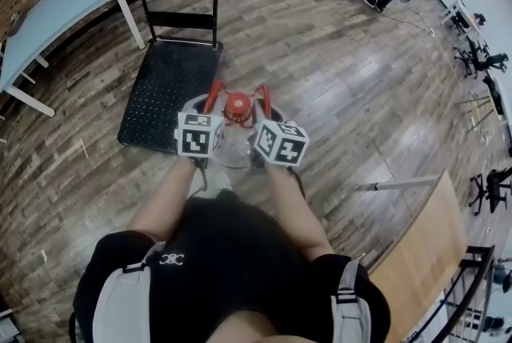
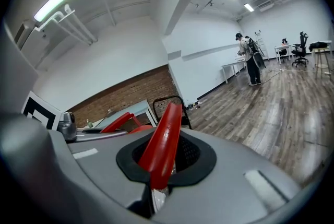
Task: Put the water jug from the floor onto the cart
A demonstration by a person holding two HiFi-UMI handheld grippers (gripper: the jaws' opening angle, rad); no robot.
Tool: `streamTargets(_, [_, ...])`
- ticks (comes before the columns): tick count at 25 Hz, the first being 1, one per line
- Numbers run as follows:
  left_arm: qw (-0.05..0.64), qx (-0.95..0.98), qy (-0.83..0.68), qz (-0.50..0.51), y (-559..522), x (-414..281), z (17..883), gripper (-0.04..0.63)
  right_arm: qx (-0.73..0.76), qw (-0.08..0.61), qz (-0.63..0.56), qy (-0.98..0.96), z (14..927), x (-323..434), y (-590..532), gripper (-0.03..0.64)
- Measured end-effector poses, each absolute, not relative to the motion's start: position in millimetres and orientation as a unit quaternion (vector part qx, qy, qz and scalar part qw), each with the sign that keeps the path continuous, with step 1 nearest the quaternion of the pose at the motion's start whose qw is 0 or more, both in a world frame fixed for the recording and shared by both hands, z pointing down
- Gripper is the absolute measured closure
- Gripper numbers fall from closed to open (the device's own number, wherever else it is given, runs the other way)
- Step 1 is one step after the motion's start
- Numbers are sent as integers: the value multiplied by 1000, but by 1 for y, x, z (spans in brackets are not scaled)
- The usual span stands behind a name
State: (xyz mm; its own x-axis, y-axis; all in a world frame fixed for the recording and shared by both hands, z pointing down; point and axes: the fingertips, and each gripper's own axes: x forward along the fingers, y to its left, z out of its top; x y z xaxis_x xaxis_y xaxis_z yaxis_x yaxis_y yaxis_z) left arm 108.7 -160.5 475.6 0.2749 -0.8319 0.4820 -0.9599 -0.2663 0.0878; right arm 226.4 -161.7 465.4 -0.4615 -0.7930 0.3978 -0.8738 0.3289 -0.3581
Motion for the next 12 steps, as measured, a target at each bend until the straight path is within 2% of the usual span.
streamTargets(12, [194,763,-597,155,-261,67,475,572,493,96,253,-827,467,184,-269,577])
